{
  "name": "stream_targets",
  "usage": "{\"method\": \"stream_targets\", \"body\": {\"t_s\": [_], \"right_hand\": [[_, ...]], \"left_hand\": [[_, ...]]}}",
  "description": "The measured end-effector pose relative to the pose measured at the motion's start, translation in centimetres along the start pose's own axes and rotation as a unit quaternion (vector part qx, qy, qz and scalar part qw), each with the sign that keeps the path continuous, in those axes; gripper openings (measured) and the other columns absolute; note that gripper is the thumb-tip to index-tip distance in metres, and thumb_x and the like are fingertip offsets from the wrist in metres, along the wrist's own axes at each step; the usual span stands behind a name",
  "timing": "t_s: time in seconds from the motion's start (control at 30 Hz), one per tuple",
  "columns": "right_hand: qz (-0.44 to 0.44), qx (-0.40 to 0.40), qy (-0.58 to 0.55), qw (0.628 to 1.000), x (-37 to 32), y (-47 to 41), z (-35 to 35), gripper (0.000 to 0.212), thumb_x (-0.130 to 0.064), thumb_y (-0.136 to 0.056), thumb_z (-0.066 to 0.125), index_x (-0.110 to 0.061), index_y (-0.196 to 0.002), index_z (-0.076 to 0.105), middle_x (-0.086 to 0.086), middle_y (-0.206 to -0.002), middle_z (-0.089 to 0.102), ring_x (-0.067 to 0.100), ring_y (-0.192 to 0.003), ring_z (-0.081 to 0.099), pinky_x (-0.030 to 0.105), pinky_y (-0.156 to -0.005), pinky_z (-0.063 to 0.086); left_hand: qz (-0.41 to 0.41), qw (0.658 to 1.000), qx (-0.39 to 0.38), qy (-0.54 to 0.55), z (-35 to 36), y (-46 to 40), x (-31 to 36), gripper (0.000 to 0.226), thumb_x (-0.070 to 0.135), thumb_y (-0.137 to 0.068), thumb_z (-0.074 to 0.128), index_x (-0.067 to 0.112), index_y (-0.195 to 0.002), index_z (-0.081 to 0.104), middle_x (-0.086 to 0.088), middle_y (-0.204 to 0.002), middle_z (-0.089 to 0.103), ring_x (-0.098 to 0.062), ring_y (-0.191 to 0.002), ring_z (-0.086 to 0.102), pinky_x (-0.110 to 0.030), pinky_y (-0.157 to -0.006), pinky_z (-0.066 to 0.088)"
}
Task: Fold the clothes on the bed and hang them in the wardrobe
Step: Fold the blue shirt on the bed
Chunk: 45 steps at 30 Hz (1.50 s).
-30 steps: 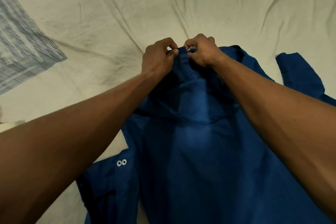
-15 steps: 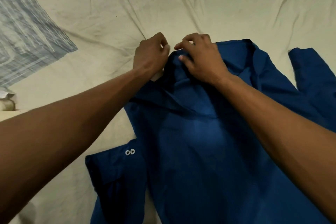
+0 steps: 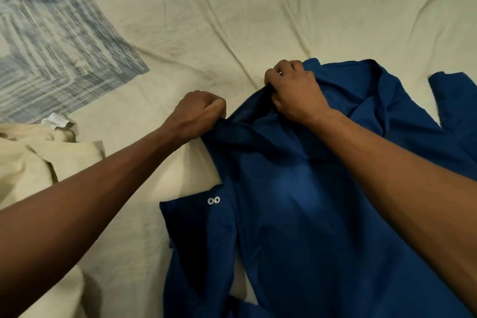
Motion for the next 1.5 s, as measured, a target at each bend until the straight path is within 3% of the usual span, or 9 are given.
{"method": "stream_targets", "body": {"t_s": [0.17,0.33,0.47,0.57,0.77,0.97,1.13,1.37,1.5], "right_hand": [[0.095,0.031,-0.038,0.994,0.6,0.4,0.4,0.034,-0.004,-0.09,0.047,-0.012,-0.122,0.053,0.012,-0.129,0.051,0.034,-0.116,0.045,0.044,-0.082,0.04],[0.157,0.042,-0.06,0.985,0.6,0.7,1.1,0.05,-0.008,-0.093,0.05,-0.017,-0.142,0.044,0.01,-0.148,0.04,0.035,-0.128,0.041,0.05,-0.093,0.042],[0.175,0.044,-0.057,0.982,0.5,0.5,1.5,0.048,-0.019,-0.095,0.056,-0.018,-0.142,0.043,0.008,-0.15,0.038,0.032,-0.13,0.039,0.048,-0.095,0.041],[0.207,0.04,-0.083,0.974,0.8,0.0,1.7,0.046,-0.027,-0.096,0.054,-0.016,-0.14,0.044,0.008,-0.146,0.042,0.031,-0.128,0.041,0.047,-0.095,0.04],[0.224,0.043,-0.079,0.97,0.5,-0.9,2.4,0.046,-0.036,-0.1,0.05,-0.013,-0.14,0.042,0.007,-0.143,0.047,0.031,-0.129,0.042,0.044,-0.098,0.038],[0.211,-0.004,-0.108,0.971,0.7,-0.8,3.8,0.063,-0.039,-0.105,0.042,-0.014,-0.157,0.017,0.008,-0.164,0.018,0.035,-0.151,0.012,0.053,-0.12,0.017],[0.172,0.017,-0.098,0.98,-0.3,0.8,2.7,0.063,-0.039,-0.105,0.041,-0.015,-0.158,0.017,0.008,-0.166,0.014,0.032,-0.152,0.011,0.055,-0.121,0.013],[0.165,-0.005,-0.055,0.985,0.3,6.4,0.9,0.059,-0.04,-0.106,0.035,-0.016,-0.158,0.019,0.008,-0.166,0.015,0.032,-0.153,0.01,0.054,-0.122,0.01],[0.183,-0.018,-0.025,0.983,2.8,9.5,-0.6,0.053,-0.04,-0.106,0.035,-0.014,-0.151,0.032,0.01,-0.162,0.026,0.033,-0.151,0.017,0.054,-0.121,0.014]], "left_hand": [[-0.046,0.999,0.01,0.001,-0.5,0.0,-0.7,0.059,0.048,-0.099,0.047,-0.004,-0.075,0.06,-0.017,-0.084,0.07,-0.033,-0.085,0.065,-0.047,-0.082,0.05],[-0.043,0.991,-0.055,-0.115,1.1,-0.6,0.2,0.058,0.074,-0.082,0.058,0.018,-0.095,0.055,0.002,-0.091,0.061,-0.016,-0.084,0.057,-0.037,-0.074,0.048],[-0.018,0.975,-0.06,-0.211,2.0,-1.0,0.6,0.03,0.046,-0.086,0.065,0.02,-0.097,0.055,-0.003,-0.099,0.063,-0.021,-0.086,0.056,-0.034,-0.069,0.044],[-0.069,0.987,0.01,-0.147,-0.2,-1.7,-0.4,0.016,0.03,-0.087,0.063,0.017,-0.097,0.064,-0.007,-0.096,0.065,-0.025,-0.086,0.06,-0.034,-0.074,0.05],[-0.18,0.975,0.046,-0.122,-2.6,-2.8,-4.8,0.019,0.028,-0.082,0.067,0.015,-0.096,0.067,-0.01,-0.101,0.067,-0.03,-0.093,0.063,-0.035,-0.072,0.049],[-0.206,0.965,0.053,-0.151,-2.8,-3.2,-5.8,0.028,0.037,-0.083,0.067,0.015,-0.101,0.066,-0.011,-0.105,0.065,-0.033,-0.097,0.062,-0.037,-0.074,0.048],[-0.221,0.96,0.065,-0.157,-3.0,-3.1,-5.9,0.033,0.032,-0.084,0.065,0.011,-0.109,0.06,-0.015,-0.114,0.061,-0.036,-0.104,0.059,-0.038,-0.075,0.044],[-0.098,0.959,0.226,-0.143,-3.8,0.7,-0.9,0.022,0.019,-0.086,0.052,0.008,-0.105,0.05,-0.012,-0.099,0.058,-0.031,-0.084,0.048,-0.039,-0.071,0.035],[0.02,0.967,0.194,-0.164,-0.9,2.3,3.9,0.014,0.017,-0.086,0.052,0.008,-0.096,0.053,-0.012,-0.092,0.058,-0.035,-0.082,0.054,-0.041,-0.067,0.038]]}}
Point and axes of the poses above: each hand's wrist, its own y-axis away from the middle knuckle, its own z-axis out of the palm, x = y × z, the point moved 9 cm from there along -y, towards the middle knuckle
